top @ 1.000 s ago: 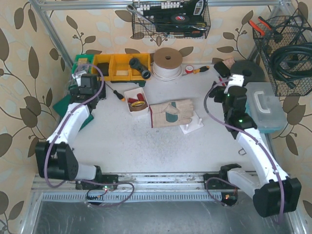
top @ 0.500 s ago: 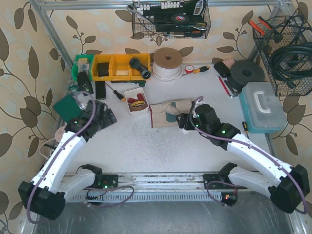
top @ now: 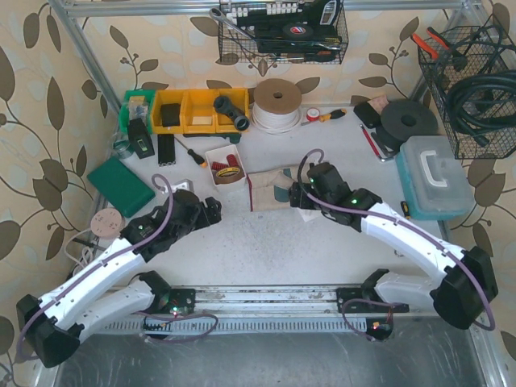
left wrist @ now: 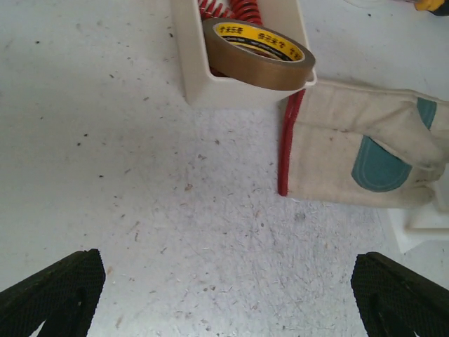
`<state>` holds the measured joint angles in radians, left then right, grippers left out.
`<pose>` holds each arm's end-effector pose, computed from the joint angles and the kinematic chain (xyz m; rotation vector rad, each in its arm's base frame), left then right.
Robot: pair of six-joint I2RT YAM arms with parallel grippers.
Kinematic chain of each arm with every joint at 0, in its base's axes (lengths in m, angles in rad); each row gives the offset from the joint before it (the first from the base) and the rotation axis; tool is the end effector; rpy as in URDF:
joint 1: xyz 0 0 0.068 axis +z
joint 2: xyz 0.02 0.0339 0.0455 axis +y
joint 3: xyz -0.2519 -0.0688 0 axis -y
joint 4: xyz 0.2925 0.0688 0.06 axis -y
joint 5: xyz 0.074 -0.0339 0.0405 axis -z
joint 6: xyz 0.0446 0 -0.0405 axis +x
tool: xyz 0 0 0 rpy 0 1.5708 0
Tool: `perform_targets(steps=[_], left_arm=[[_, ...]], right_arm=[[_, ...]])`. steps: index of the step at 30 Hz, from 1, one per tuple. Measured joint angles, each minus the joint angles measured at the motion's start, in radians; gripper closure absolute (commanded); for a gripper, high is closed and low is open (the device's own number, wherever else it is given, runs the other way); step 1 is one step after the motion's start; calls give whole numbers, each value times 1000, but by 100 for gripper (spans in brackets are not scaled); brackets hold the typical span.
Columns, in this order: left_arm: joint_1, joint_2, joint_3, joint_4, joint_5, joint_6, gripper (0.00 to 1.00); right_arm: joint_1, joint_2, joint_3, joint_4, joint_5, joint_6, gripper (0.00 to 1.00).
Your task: Install the large spring
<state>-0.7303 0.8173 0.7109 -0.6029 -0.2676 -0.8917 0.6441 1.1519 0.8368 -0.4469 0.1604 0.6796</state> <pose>0.1819 -0.1471 0.2496 -0.3282 2.2883 -0.5547 0.2439 0.1742 0.2285 0.1235 2.3666 0.4728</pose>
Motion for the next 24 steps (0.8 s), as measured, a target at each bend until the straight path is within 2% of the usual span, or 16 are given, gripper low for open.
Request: perform_targets(steps=[3, 8, 13, 17, 24], left_arm=[[-23, 23, -2, 29, 1, 25, 1], [-23, 182, 82, 91, 19, 133, 1], [-23, 133, 5, 247, 50, 209, 2], [-23, 76, -47, 304, 60, 223, 3], [-23, 106, -52, 368, 62, 230, 6]], right_arm=[[0, 61, 60, -2, -8, -2, 22], [0, 231, 135, 23, -61, -8, 24], [0, 376, 245, 8, -79, -18, 24], [0, 396, 269, 13, -59, -8, 21], [-1, 399, 229, 35, 8, 5, 21]])
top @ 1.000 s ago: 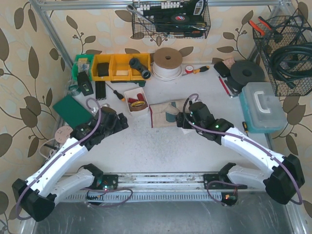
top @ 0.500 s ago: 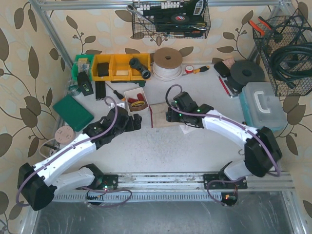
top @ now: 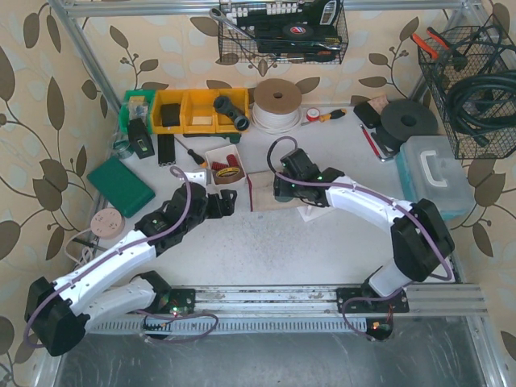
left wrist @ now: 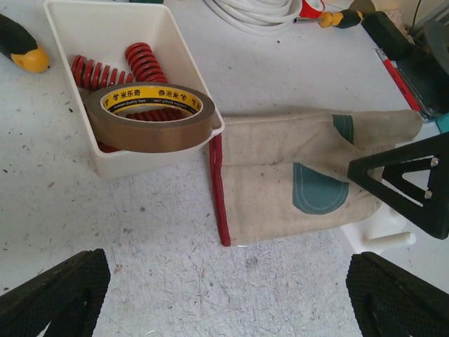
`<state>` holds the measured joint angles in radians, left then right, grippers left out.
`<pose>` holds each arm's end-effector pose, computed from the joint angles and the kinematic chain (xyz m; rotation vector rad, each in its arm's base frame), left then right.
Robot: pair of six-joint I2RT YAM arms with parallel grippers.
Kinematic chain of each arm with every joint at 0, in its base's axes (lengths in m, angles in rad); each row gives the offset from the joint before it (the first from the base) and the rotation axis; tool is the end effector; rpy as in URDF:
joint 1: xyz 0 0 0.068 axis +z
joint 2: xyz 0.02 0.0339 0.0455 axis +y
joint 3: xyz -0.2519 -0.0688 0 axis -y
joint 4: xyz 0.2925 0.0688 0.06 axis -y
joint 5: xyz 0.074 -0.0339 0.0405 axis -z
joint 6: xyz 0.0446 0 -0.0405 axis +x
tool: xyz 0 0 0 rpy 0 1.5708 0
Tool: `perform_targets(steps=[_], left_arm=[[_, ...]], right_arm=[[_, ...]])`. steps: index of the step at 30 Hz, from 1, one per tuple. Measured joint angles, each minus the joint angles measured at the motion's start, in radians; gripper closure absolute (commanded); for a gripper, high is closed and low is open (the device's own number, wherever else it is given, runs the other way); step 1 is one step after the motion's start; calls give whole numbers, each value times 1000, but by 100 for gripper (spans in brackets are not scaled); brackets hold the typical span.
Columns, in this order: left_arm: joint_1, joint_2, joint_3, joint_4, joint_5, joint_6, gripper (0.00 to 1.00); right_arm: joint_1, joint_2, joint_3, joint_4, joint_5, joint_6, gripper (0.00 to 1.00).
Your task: Install the large spring
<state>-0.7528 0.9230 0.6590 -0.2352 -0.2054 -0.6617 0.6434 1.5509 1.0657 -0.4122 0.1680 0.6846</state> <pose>0.2028 -0.1775 0.2396 -0.0331 2.1250 -0.6521 0.3047 0.2192 0.1898 0.1245 2.4846 0.3715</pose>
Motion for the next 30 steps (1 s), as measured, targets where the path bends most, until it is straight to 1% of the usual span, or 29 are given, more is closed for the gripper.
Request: perform_targets(steps=[7, 9, 11, 12, 14, 15, 16, 17, 18, 19, 23, 24, 30], left_arm=[[0, 35, 0, 18, 1, 0, 7], [0, 39, 0, 22, 1, 0, 8], [0, 42, 0, 24, 1, 0, 8], [0, 43, 0, 26, 1, 0, 9], [0, 45, 0, 28, 1, -1, 9], [0, 45, 0, 28, 0, -1, 9], [0, 45, 0, 28, 0, -1, 9], [0, 45, 0, 28, 0, -1, 9], [0, 45, 0, 28, 0, -1, 9], [0, 45, -1, 29, 0, -1, 10], [0, 45, -3, 29, 0, -1, 11], [0, 45, -5, 30, 0, -1, 11], [0, 39, -21, 36, -1, -2, 12]], right_arm=[[-22, 110, 42, 26, -13, -23, 22], [-29, 126, 42, 27, -20, -23, 24], [-33, 130, 42, 28, -23, -23, 27], [-35, 130, 42, 28, -24, -22, 30], [-38, 130, 42, 29, -31, -21, 40], [-38, 130, 42, 29, -33, -17, 52], [-38, 131, 42, 30, -35, -16, 65], [-39, 131, 42, 32, -37, -18, 75], [-40, 132, 42, 32, -38, -21, 82], [-40, 132, 42, 34, -39, -21, 87], [-44, 132, 42, 43, -46, -17, 98], [-44, 132, 42, 43, -46, -15, 100], [-43, 128, 41, 43, -47, -19, 100]])
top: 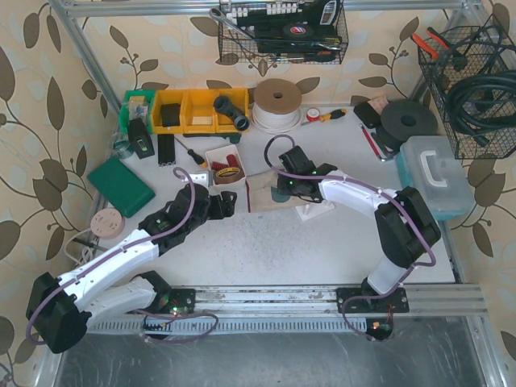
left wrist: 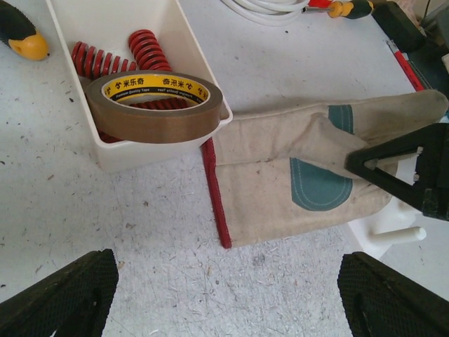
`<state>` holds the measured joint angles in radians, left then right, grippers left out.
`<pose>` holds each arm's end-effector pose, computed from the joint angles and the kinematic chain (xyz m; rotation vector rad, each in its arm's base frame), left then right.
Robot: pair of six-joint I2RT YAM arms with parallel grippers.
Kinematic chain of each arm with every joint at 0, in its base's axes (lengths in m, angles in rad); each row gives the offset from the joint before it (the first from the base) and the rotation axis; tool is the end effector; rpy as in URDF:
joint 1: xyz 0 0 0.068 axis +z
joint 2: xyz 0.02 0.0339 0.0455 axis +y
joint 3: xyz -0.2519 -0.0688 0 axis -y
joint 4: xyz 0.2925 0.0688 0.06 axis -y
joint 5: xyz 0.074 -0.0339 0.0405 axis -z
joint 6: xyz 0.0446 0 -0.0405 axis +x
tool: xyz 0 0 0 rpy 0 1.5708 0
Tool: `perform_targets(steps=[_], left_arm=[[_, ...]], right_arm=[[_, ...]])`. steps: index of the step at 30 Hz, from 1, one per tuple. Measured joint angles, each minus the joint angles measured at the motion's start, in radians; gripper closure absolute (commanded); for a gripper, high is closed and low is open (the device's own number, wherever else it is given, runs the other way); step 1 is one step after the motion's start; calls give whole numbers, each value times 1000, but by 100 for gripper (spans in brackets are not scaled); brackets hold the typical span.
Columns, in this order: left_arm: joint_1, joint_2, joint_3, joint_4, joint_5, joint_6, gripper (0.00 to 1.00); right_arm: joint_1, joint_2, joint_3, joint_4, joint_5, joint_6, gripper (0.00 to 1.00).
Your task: Install the large spring
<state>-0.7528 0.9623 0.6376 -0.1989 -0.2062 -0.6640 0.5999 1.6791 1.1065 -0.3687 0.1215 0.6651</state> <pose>0.2064 -0.1808 0.2249 -0.0328 2.1473 -0.6368 0.3293 0.2187 0.1603 0.1331 2.5375 0.3643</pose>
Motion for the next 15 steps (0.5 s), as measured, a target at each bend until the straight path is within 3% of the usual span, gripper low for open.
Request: perform_targets(steps=[10, 15], left_arm=[[0, -16, -6, 0, 0, -16, 12], [0, -24, -6, -2, 0, -18, 12]], right_arm=[[0, -154, 5, -64, 0, -23, 100], [-14, -220, 85, -122, 21, -50, 100]])
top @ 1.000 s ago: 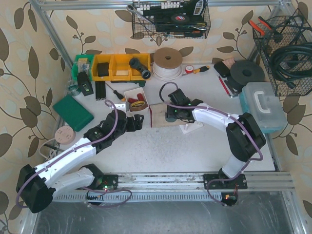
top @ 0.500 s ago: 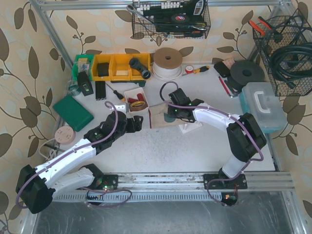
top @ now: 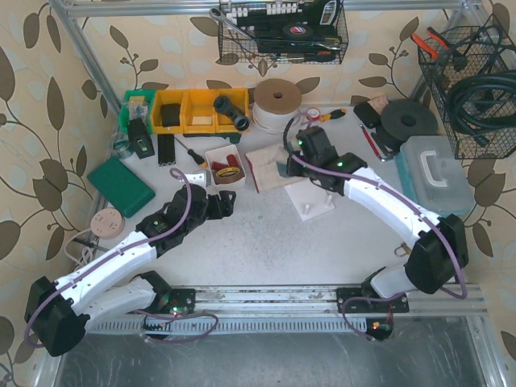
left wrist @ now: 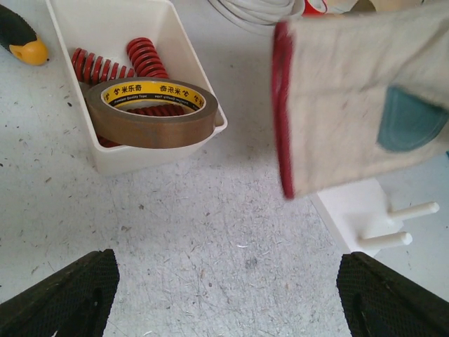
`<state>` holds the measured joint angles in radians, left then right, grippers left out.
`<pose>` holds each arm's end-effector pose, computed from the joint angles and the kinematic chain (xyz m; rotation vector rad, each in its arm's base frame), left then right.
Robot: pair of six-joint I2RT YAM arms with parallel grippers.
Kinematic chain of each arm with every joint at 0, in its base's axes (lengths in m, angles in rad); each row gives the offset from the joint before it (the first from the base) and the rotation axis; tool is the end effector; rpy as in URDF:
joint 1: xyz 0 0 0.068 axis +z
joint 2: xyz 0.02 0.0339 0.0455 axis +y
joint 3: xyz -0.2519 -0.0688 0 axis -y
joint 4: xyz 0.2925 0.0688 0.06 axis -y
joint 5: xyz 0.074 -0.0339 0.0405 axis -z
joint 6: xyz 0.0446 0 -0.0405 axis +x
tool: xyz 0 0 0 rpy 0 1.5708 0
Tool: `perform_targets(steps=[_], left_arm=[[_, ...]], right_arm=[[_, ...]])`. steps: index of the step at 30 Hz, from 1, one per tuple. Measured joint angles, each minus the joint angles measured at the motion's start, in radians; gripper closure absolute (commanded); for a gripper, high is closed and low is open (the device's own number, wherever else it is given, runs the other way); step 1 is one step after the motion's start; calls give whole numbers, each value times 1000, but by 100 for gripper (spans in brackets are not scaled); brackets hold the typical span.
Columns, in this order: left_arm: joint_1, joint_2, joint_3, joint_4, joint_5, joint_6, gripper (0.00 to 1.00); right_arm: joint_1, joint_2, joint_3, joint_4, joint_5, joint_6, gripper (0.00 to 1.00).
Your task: Install the large spring
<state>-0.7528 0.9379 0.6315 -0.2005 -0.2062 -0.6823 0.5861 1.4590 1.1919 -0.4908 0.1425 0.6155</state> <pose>0.2039 -0.1785 0.2285 -0.0546 2.1339 -0.6585 0.3165 0.2025 0.2633 0.1071 2.3580 0.4352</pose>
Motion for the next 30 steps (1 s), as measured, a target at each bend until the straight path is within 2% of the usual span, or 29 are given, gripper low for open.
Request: perform_targets(steps=[9, 14, 19, 30], left_arm=[[0, -35, -15, 0, 0, -4, 12], [0, -22, -15, 0, 0, -4, 13], [0, -3, -15, 0, 0, -3, 13], [0, 67, 7, 1, 0, 5, 15]], right_arm=[[-219, 21, 159, -2, -30, -46, 100], [-371, 163, 261, 27, -82, -64, 100], [-458, 344, 357, 58, -122, -89, 100], [-597, 534, 367, 111, -159, -97, 100]])
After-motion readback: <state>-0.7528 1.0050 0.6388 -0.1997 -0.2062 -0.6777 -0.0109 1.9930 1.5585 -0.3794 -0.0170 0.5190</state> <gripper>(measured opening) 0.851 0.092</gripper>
